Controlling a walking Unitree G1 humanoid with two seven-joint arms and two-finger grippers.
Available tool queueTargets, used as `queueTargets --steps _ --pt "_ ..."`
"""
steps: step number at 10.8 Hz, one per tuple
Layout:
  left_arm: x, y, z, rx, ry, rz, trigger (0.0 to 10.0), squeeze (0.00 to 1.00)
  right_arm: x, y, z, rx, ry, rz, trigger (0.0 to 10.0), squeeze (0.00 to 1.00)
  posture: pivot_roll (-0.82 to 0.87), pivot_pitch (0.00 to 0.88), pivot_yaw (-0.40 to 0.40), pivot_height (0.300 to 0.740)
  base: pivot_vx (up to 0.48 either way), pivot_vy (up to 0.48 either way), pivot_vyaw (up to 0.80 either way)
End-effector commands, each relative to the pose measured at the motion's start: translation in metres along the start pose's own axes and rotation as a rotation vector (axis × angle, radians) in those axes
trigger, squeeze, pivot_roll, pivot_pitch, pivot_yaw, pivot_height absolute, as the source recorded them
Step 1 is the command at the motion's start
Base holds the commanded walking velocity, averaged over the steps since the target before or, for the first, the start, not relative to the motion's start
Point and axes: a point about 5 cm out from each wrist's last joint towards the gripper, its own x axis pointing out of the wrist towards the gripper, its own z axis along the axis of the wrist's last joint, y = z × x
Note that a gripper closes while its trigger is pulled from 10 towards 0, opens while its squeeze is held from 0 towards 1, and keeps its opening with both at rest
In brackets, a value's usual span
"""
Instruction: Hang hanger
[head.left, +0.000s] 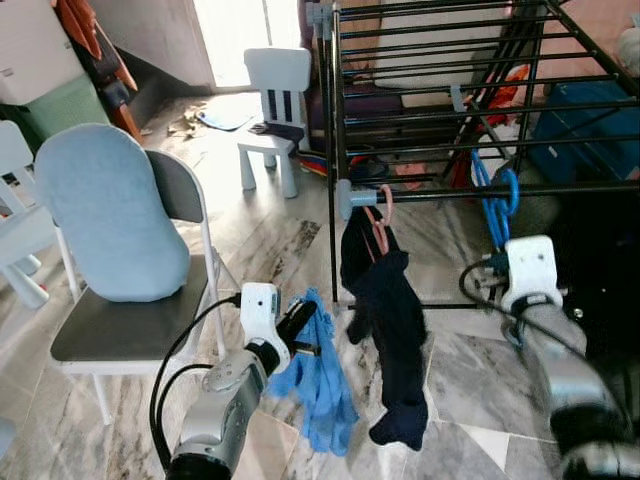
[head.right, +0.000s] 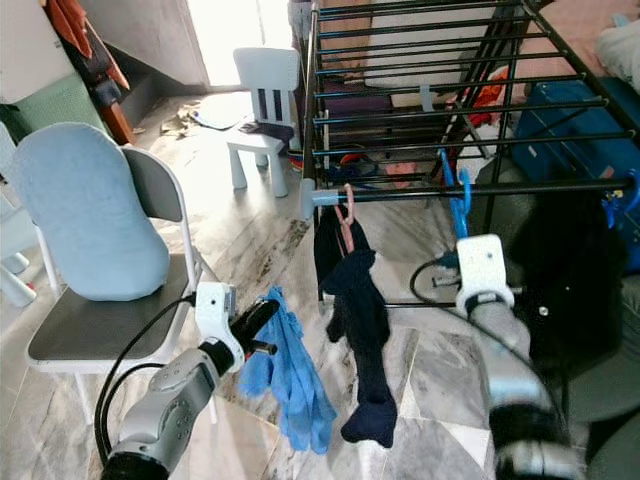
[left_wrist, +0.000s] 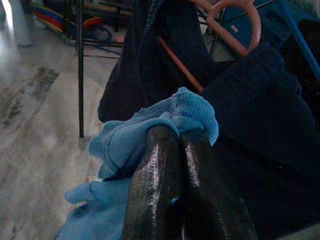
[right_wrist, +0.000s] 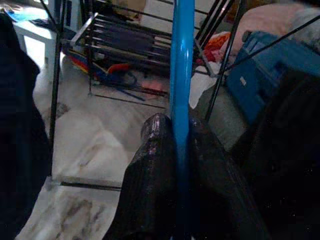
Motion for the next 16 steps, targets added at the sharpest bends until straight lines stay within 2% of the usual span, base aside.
queueTargets --steps 1,2,5,8,10,14,16 --pt "-0.003 0.003 0.005 0.025 -0.015 0.012 10.0 0.00 -0.007 0.008 -0.004 0.022 0.014 0.001 10.0 0.00 -0.22 0.000 0.086 0.740 -0.277 0.000 0.00" --pt "-0.003 0.003 0.005 0.028 -0.014 0.014 10.0 0.00 -0.014 0.014 -0.006 0.034 0.020 0.001 10.0 0.00 -0.22 0.000 0.088 0.740 -0.307 0.000 0.00" --pt "-0.002 0.003 0.007 0.037 -0.011 0.014 10.0 0.00 -0.019 0.018 -0.005 0.043 0.032 0.000 10.0 0.00 -0.22 0.000 0.091 0.740 -0.353 0.000 0.00" --pt "-0.003 0.005 0.007 0.041 -0.009 0.022 10.0 0.00 -0.018 0.012 -0.002 0.028 0.040 -0.002 10.0 0.00 -0.22 0.000 0.086 0.740 -0.363 0.000 0.00" --pt "-0.002 0.005 0.008 0.043 -0.013 0.028 10.0 0.00 -0.018 0.016 -0.003 0.015 0.052 0.013 10.0 0.00 -0.21 0.000 0.060 0.740 -0.360 0.000 0.00" --pt "-0.005 0.020 0.017 0.047 -0.093 0.128 10.0 0.00 -0.005 0.039 0.003 -0.020 0.085 0.087 10.0 0.00 -0.16 0.000 -0.073 0.740 -0.362 0.000 0.00" --pt "-0.009 0.028 0.026 0.073 -0.118 0.152 10.0 0.00 0.001 0.046 0.002 -0.032 0.111 0.076 10.0 0.00 -0.12 0.000 -0.075 0.740 -0.362 0.000 0.00"
